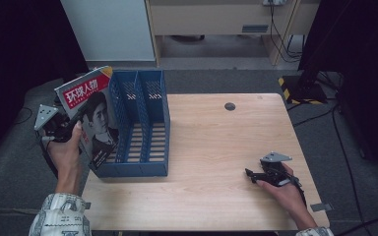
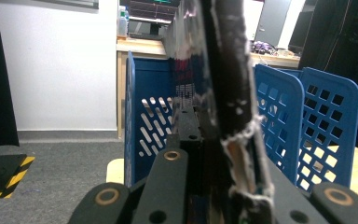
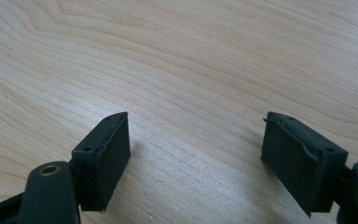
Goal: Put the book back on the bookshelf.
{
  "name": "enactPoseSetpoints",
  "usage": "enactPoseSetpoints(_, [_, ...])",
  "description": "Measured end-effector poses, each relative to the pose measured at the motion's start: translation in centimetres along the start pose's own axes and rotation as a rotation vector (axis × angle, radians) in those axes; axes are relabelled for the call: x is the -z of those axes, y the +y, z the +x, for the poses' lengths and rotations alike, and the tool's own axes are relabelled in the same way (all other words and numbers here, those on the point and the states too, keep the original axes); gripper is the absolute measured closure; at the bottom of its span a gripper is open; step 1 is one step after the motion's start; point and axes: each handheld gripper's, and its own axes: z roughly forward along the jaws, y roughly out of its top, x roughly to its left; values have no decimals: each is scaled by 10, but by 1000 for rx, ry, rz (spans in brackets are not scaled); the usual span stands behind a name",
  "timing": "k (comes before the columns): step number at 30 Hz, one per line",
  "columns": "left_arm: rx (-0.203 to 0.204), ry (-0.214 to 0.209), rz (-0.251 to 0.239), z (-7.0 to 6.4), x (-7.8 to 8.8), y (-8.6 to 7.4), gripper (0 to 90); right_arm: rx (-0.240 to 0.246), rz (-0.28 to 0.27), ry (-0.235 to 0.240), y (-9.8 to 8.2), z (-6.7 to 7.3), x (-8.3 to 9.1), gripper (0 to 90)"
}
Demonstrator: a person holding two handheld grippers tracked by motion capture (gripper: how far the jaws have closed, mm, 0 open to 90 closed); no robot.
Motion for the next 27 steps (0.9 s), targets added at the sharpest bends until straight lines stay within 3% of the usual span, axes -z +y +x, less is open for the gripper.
enactPoseSetpoints(12, [29, 42, 87, -1, -4, 7, 863, 3, -1, 1, 0, -1, 0, 236])
enactPoseSetpoints(27, [109, 97, 142, 14, -7, 7, 861, 1, -1, -1, 0, -1, 0, 236])
